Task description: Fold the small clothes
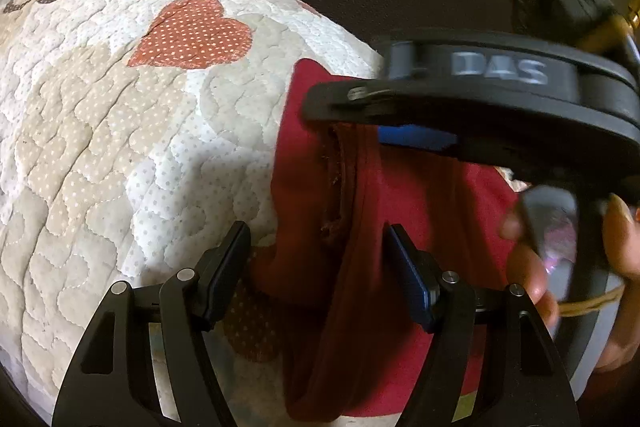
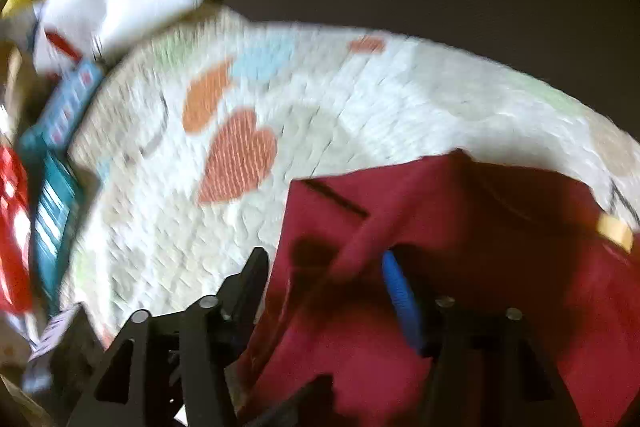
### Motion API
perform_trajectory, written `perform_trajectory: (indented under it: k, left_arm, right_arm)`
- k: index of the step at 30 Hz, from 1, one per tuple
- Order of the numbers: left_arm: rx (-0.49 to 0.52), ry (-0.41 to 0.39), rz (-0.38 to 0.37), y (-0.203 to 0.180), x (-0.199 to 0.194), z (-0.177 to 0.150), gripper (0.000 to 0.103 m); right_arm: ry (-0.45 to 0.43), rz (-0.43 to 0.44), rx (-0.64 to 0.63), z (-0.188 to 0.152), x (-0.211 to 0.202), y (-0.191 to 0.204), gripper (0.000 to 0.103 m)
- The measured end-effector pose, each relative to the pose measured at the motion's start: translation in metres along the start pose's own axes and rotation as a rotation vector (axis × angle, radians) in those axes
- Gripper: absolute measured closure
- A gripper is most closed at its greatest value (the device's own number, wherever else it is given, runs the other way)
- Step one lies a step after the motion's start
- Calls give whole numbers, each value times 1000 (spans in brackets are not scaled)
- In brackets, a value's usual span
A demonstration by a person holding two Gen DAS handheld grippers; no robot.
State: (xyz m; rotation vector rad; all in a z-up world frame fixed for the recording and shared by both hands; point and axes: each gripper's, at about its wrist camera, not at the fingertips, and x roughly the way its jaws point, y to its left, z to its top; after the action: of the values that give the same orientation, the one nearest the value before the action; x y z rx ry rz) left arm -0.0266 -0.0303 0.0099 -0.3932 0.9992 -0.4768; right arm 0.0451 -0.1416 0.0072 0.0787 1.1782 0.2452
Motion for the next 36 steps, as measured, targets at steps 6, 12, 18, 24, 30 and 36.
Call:
perform_trajectory:
  k: [6,12,18,24,30,36]
  left_arm:
    - [-11,-3,-10,9,-3,0,33]
    - [55,-25,23,0,-5,-7,36]
    - [141,-74,-42,-18,-25,-14,68]
    - [246,-92,-203,-74,-64,-33,69]
    - [409,-42,-236,-159,-52,-70,69]
    - [456,135,-266,-200,1,-107,69]
  right_arm:
    - [92,-74,-127,11,23,16,34]
    - [-5,-130,-187,1,20,12,57]
    - [-161,54,-6,-21,-28,-23,86]
    - [-350,168,91,-62,-112,-58,88]
    - [-469,136,183,-119,-178,-107,88]
    - [-437,84,414,-179,-172,-194,93]
